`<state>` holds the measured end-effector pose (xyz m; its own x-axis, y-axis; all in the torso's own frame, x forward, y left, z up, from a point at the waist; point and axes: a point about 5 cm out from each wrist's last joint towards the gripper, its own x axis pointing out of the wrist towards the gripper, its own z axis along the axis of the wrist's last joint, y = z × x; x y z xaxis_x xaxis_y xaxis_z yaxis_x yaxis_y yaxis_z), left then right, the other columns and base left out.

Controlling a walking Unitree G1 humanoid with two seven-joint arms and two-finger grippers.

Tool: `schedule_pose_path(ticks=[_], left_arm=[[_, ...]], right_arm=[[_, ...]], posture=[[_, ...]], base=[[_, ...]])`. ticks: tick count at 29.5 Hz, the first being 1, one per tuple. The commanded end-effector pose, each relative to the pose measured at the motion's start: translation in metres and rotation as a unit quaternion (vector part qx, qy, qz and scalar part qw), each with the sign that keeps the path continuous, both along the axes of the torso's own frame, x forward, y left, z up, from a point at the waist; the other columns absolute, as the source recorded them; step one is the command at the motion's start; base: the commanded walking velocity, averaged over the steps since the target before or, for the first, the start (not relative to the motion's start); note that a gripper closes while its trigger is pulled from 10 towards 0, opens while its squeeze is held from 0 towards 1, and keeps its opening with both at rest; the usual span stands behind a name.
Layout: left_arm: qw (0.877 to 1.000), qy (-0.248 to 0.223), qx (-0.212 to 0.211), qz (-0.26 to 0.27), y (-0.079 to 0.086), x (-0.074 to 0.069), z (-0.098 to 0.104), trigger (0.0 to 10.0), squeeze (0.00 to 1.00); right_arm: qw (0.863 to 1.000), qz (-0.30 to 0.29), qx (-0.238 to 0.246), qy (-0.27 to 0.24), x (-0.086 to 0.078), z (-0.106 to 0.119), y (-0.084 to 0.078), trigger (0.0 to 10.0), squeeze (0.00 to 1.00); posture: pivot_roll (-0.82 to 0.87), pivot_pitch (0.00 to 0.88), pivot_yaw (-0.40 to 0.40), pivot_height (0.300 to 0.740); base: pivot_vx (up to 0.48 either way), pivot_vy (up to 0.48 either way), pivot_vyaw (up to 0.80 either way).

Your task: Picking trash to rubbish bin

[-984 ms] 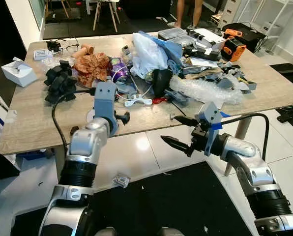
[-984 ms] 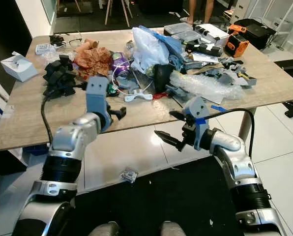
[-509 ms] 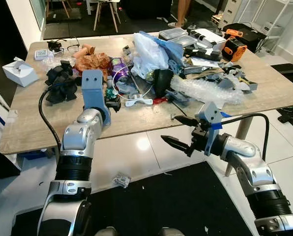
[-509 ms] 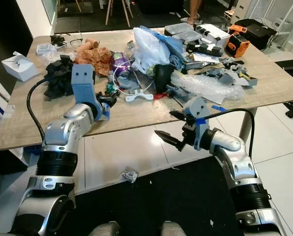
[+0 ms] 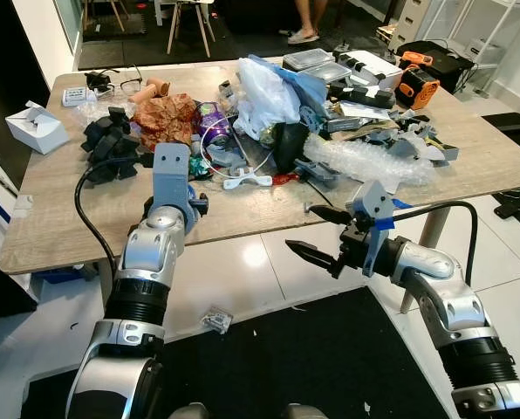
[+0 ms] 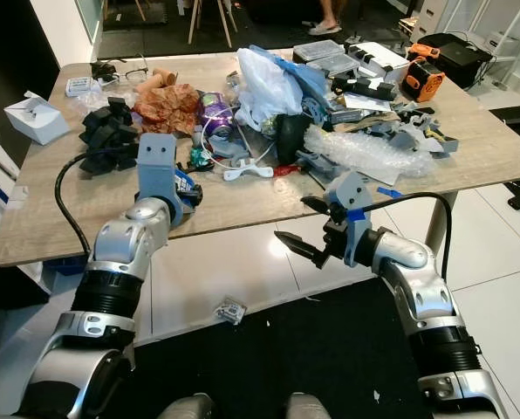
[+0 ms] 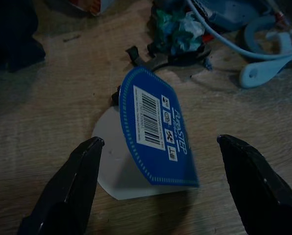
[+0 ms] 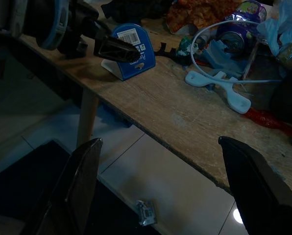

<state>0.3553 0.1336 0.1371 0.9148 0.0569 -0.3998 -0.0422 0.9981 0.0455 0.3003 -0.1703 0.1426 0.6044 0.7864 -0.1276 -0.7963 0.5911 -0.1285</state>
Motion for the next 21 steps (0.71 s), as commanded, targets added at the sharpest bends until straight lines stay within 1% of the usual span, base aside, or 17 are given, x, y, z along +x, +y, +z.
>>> schedule_pose_path(ticks=[1, 5, 10, 11, 21], left_arm=[[1.000, 0.009, 0.001, -0.001, -0.002, 0.000, -0.006, 10.0, 0.00], [1.000, 0.013, -0.004, -0.004, -0.004, 0.001, -0.007, 10.0, 0.00], [0.999, 0.016, -0.020, -0.022, -0.008, 0.003, -0.010, 10.0, 0.00], [0.999, 0.015, -0.023, -0.027, -0.010, 0.003, -0.010, 0.0, 0.00], [0.999, 0.011, -0.030, -0.039, -0.013, 0.004, -0.012, 0.0, 0.00]], right_arm=[[1.000, -0.002, 0.003, 0.000, -0.001, 0.000, 0.000, 10.0, 0.00], [1.000, -0.003, 0.003, 0.000, 0.000, 0.000, -0.001, 10.0, 0.00], [1.000, -0.005, 0.003, -0.001, 0.000, 0.001, -0.001, 10.0, 0.00], [1.000, -0.006, 0.004, -0.002, 0.000, 0.002, -0.001, 10.0, 0.00], [1.000, -0.007, 0.004, -0.004, 0.000, 0.002, 0.000, 10.0, 0.00]], posture=[[-0.10, 0.000, -0.001, 0.740], [-0.10, 0.000, -0.001, 0.740], [-0.10, 0.000, 0.002, 0.740], [-0.10, 0.000, 0.002, 0.740], [-0.10, 0.000, 0.003, 0.740]], base=[[0.000, 0.000, 0.00], [0.000, 0.000, 0.00], [0.000, 0.000, 0.00], [0.000, 0.000, 0.00], [0.000, 0.000, 0.00]])
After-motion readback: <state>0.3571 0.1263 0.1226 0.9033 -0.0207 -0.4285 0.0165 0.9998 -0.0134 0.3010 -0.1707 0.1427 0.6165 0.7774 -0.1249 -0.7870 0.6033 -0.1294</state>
